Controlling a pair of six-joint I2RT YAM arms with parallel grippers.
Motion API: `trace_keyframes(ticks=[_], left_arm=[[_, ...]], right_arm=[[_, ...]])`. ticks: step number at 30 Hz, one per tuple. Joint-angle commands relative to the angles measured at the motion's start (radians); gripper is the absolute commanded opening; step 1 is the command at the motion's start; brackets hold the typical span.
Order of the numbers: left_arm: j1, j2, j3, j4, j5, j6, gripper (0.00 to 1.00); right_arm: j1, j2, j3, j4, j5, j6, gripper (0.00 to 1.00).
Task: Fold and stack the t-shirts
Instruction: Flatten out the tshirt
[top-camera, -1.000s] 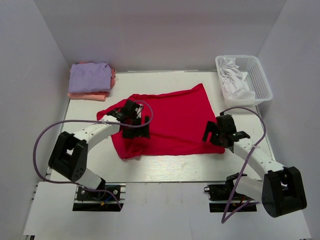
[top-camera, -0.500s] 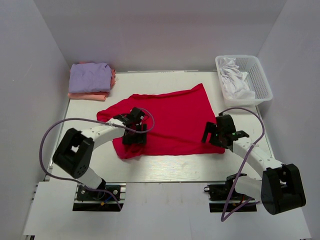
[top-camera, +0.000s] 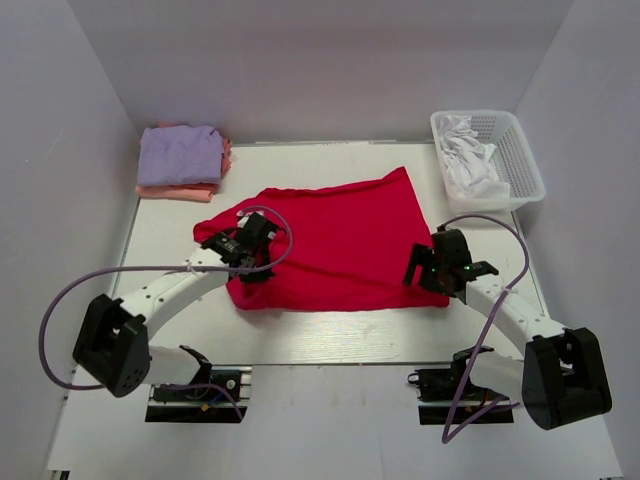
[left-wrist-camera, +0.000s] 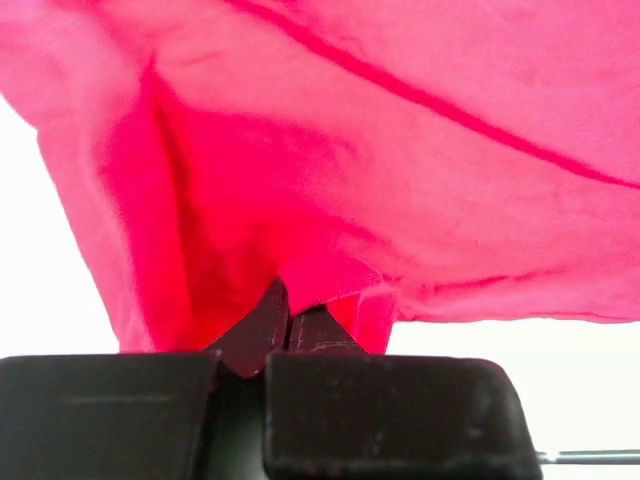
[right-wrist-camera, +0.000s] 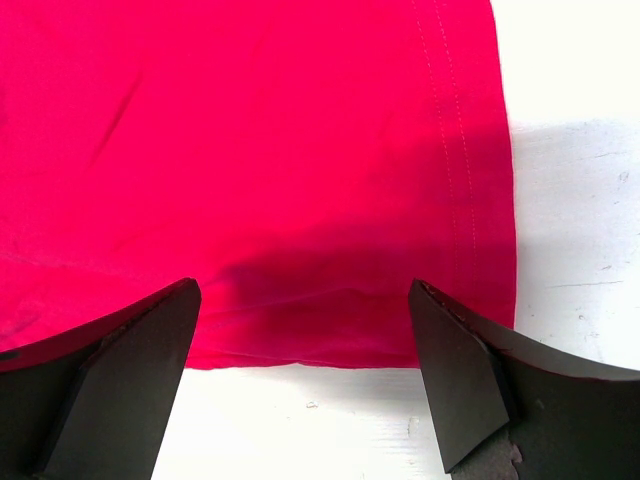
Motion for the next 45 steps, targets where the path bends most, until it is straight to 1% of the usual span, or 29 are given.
trace_keyframes(ticks=[1,2,3,5,6,7,10,13,14,15,16,18,20,22,23,24,26,27,28,29,30,34,35,38,40,41,42,43,45], left_arm=[[-0.005,-0.064,-0.004,-0.130,-0.061,-0.124,0.00],[-0.005,-0.075,-0.004,-0.173,-0.072,-0.190,0.00],[-0.005,-0.108,-0.004,-0.239,-0.072,-0.215,0.00],[-0.005,-0.160,-0.031,-0.299,-0.072,-0.282,0.00],[-0.005,-0.193,-0.051,-0.315,-0.058,-0.322,0.00],[-0.005,-0.263,-0.089,-0.331,-0.031,-0.338,0.00],[-0.005,-0.389,-0.154,-0.356,0.018,-0.385,0.00],[-0.005,-0.449,-0.188,-0.344,0.080,-0.385,0.01],[0.006,-0.460,-0.188,-0.344,0.089,-0.385,0.06],[0.006,-0.460,-0.173,-0.367,0.098,-0.385,0.06],[0.006,-0.449,-0.159,-0.417,0.098,-0.385,0.06],[-0.005,-0.400,-0.136,-0.494,0.129,-0.385,0.10],[-0.005,-0.371,-0.136,-0.535,0.161,-0.385,0.11],[-0.005,-0.362,-0.157,-0.560,0.187,-0.350,0.12],[-0.005,-0.362,-0.168,-0.527,0.218,-0.320,0.12],[-0.005,-0.381,-0.188,-0.511,0.297,-0.296,0.12],[-0.005,-0.430,-0.202,-0.493,0.371,-0.258,0.12],[-0.005,-0.446,-0.202,-0.493,0.383,-0.258,0.18],[-0.005,-0.457,-0.202,-0.493,0.393,-0.249,0.27],[-0.005,-0.457,-0.188,-0.526,0.402,-0.249,0.42],[-0.005,-0.467,-0.168,-0.539,0.414,-0.237,0.67],[-0.005,-0.454,-0.096,-0.617,0.361,-0.236,0.92],[-0.005,-0.437,-0.072,-0.626,0.333,-0.236,0.94],[-0.005,-0.382,-0.041,-0.603,0.307,-0.224,0.94],[-0.005,-0.349,-0.031,-0.521,0.286,-0.207,0.94],[-0.005,-0.333,-0.022,-0.478,0.273,-0.198,1.00],[-0.005,-0.294,-0.022,-0.424,0.273,-0.177,1.00],[-0.005,-0.267,-0.031,-0.331,0.249,-0.177,1.00],[0.018,-0.193,-0.019,-0.252,0.201,-0.154,1.00]], right_arm=[[-0.001,-0.010,0.003,-0.005,0.009,0.006,0.90],[-0.001,-0.010,-0.003,-0.004,0.013,0.009,0.90],[-0.001,-0.014,-0.005,-0.002,0.017,0.013,0.90],[0.001,-0.013,-0.009,-0.004,0.024,0.015,0.90],[-0.001,-0.011,-0.011,-0.002,0.024,0.018,0.90],[-0.002,-0.010,-0.012,-0.002,0.027,0.020,0.90],[-0.001,0.009,-0.011,-0.007,0.035,0.027,0.90],[-0.001,0.013,-0.014,-0.010,0.055,0.041,0.90],[-0.001,0.015,-0.014,-0.010,0.059,0.044,0.90],[0.002,0.012,-0.014,-0.011,0.061,0.052,0.90],[-0.002,0.012,-0.014,-0.008,0.069,0.058,0.90],[-0.002,0.012,-0.015,-0.008,0.070,0.067,0.90],[-0.001,0.012,-0.021,-0.005,0.073,0.073,0.90],[-0.001,0.024,-0.023,0.001,0.072,0.075,0.90],[-0.005,0.024,-0.023,0.001,0.073,0.076,0.90],[-0.004,0.027,-0.020,-0.002,0.075,0.073,0.90],[-0.005,0.033,-0.015,-0.005,0.076,0.070,0.90],[-0.005,0.035,-0.011,-0.005,0.082,0.067,0.90],[-0.004,0.040,-0.011,-0.008,0.086,0.067,0.90],[-0.004,0.037,-0.009,-0.010,0.084,0.064,0.90],[-0.008,0.040,-0.009,-0.010,0.087,0.064,0.90],[-0.004,0.043,-0.008,-0.005,0.087,0.064,0.90],[-0.019,0.041,-0.009,-0.005,0.089,0.064,0.90],[-0.007,0.038,-0.009,-0.005,0.090,0.063,0.90],[-0.010,0.026,-0.009,-0.005,0.090,0.063,0.90],[-0.007,0.024,-0.006,-0.002,0.093,0.056,0.90],[-0.007,0.004,-0.003,-0.002,0.095,0.050,0.90],[-0.004,-0.002,0.002,-0.002,0.093,0.040,0.90],[-0.002,-0.037,0.011,-0.007,0.116,0.024,0.90]])
